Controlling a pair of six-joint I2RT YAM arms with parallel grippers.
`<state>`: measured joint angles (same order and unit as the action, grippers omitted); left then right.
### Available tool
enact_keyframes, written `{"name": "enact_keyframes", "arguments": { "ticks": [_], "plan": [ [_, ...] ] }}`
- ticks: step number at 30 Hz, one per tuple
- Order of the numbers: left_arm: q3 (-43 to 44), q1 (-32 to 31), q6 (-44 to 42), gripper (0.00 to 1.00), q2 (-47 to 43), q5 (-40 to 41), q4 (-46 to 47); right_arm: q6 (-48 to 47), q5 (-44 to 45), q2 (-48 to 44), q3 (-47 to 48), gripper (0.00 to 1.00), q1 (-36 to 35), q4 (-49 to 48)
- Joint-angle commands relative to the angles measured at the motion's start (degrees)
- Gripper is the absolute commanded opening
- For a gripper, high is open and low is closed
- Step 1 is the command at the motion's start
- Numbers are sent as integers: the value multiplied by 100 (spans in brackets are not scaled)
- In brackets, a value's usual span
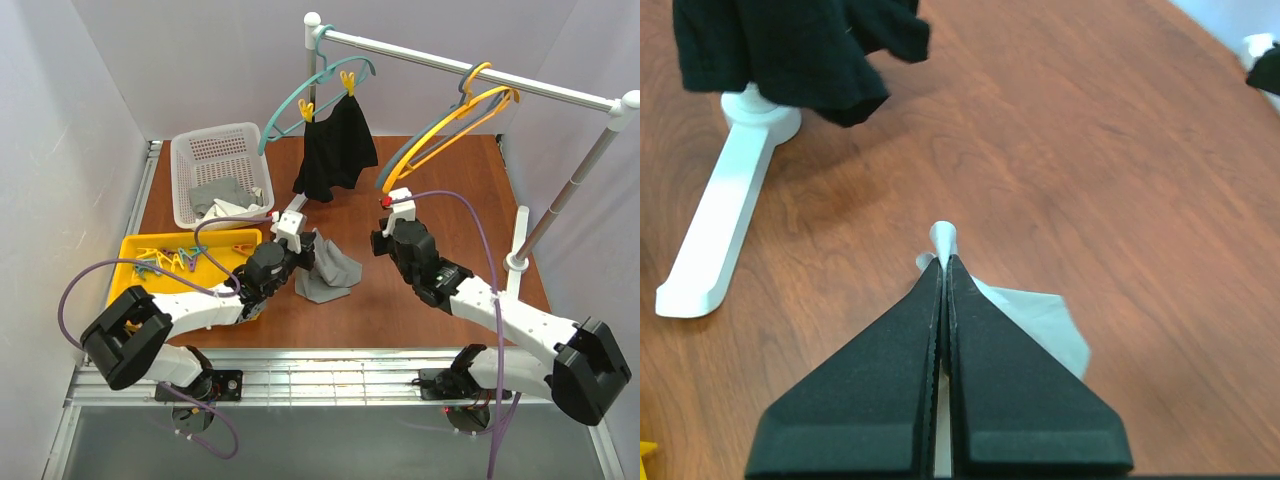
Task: Clip the underwear to the hanger
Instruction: Flatten out the underwear at the center of the board.
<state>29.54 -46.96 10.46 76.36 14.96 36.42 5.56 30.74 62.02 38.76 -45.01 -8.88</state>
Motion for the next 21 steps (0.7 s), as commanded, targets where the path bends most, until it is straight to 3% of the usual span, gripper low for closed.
{"name": "enact_keyframes", "arguments": {
  "ticks": [1, 8, 11, 13, 14, 15, 21],
  "plan": [
    [96, 178, -123, 0, 291, -161, 312, -47, -428, 310, -18, 1, 72, -517],
    [166, 644, 175, 0, 1240, 305, 655, 129, -911, 960, -202, 1, 81, -693],
    [403, 864, 220, 19, 1741, 376, 690, 305, -1341, 1075, -369, 1, 72, -755],
    [534, 882, 150, 39, 1943, 315, 830, 401, -1492, 1154, -466, 1, 45, -781],
    [535, 882, 123, 44, 1962, 271, 892, 437, -1510, 1189, -492, 1, 11, -781],
    [535, 873, 114, 58, 1936, 236, 954, 472, -1545, 1224, -519, 1, 2, -790],
    [255, 794, 70, 64, 1198, 209, 1033, 648, -1747, 1620, -633, 1, -95, -913]
  ]
}}
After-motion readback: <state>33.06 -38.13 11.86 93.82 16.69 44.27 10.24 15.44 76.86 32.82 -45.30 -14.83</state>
